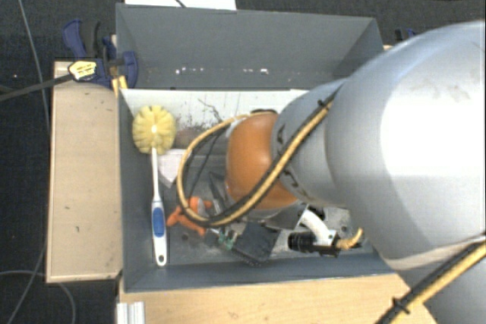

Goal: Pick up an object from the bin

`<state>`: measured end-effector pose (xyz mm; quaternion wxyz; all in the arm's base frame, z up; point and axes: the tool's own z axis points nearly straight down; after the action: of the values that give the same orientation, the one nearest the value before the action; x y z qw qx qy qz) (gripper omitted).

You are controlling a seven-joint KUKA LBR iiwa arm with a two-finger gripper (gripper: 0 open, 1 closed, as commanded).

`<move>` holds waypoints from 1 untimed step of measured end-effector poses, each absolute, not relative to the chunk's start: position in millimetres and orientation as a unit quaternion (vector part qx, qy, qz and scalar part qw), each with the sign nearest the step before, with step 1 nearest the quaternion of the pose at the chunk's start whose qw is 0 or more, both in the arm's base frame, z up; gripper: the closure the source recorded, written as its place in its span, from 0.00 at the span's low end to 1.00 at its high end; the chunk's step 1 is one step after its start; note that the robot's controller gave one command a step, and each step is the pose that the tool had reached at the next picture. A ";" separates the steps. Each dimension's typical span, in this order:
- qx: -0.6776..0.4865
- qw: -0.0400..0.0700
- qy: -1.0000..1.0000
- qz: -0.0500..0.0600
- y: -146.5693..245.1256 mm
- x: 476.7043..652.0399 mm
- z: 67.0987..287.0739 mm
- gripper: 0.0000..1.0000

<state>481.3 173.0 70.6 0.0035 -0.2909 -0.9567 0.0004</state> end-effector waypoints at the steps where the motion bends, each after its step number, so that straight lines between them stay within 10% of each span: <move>1: -0.291 0.003 -0.957 0.000 173.2 481.3 71.1 1.00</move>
Offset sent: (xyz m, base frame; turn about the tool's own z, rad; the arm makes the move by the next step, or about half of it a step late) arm 0.0000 0.0001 0.0708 0.0007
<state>481.3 173.2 71.1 0.0033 -0.2911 -0.9567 0.0002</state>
